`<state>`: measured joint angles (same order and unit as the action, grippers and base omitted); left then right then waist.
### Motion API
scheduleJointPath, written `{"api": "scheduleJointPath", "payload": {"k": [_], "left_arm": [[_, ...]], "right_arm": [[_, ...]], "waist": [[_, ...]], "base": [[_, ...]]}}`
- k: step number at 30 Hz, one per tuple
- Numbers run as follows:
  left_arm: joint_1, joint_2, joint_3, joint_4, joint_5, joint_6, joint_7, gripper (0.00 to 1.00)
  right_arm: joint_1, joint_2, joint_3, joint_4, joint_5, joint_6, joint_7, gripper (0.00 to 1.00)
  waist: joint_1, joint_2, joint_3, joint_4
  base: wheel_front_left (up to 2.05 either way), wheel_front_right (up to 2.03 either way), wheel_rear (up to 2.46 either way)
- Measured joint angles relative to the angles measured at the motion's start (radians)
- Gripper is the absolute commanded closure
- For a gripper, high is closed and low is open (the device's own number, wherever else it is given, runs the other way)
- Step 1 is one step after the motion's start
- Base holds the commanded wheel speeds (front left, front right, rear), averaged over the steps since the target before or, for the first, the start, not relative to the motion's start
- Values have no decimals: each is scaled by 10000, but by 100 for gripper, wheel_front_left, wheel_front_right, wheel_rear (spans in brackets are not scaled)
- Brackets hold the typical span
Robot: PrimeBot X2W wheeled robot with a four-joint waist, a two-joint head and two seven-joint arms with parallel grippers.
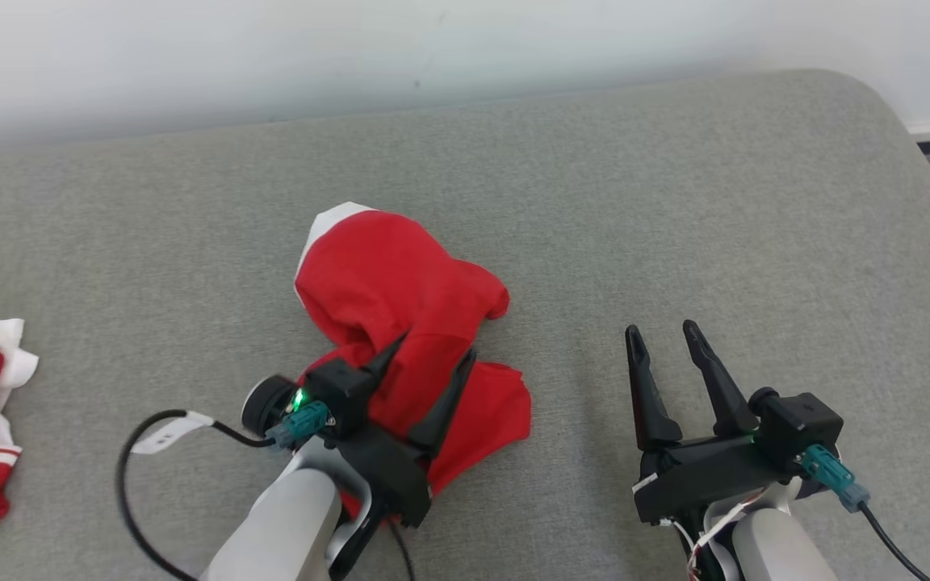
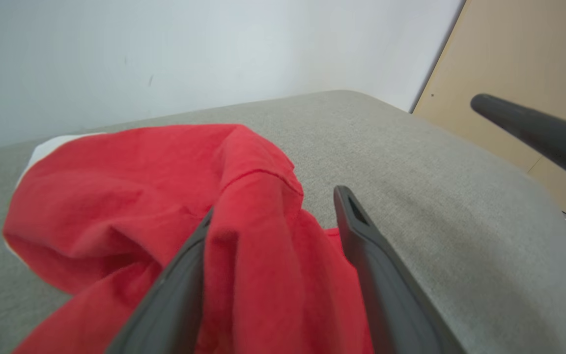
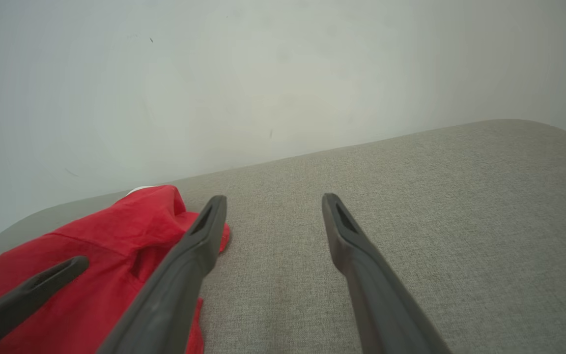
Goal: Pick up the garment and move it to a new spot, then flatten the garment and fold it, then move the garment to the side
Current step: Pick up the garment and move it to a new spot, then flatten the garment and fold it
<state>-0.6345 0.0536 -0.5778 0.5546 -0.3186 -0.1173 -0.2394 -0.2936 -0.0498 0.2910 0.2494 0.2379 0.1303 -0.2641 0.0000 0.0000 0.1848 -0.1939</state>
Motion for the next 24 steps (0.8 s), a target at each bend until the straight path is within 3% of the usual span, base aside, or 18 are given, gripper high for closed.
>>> {"api": "scheduleJointPath", "payload": {"k": [5, 10, 16, 24], "left_arm": [[-85, 8, 138, -1087, -96, 280, -94, 0], [-76, 443, 541, -2104, -199, 593, 27, 0], [220, 1168, 1076, -2228, -460, 928, 374, 0], [896, 1402, 1068, -1532, -711, 895, 518, 0]], "right_arm": [[215, -2, -109, -48, -4, 0, 0, 0], [317, -2, -94, -61, 4, 0, 0, 0], [343, 0, -36, -42, -2, 0, 0, 0], [348, 0, -107, -15, -100, 0, 0, 0]], "waist": [[0, 0, -132, 265], [0, 0, -241, 555], [0, 0, -303, 631], [0, 0, -269, 581]], "base": [[0, 0, 0], [0, 0, 0], [0, 0, 0], [0, 0, 0]]}}
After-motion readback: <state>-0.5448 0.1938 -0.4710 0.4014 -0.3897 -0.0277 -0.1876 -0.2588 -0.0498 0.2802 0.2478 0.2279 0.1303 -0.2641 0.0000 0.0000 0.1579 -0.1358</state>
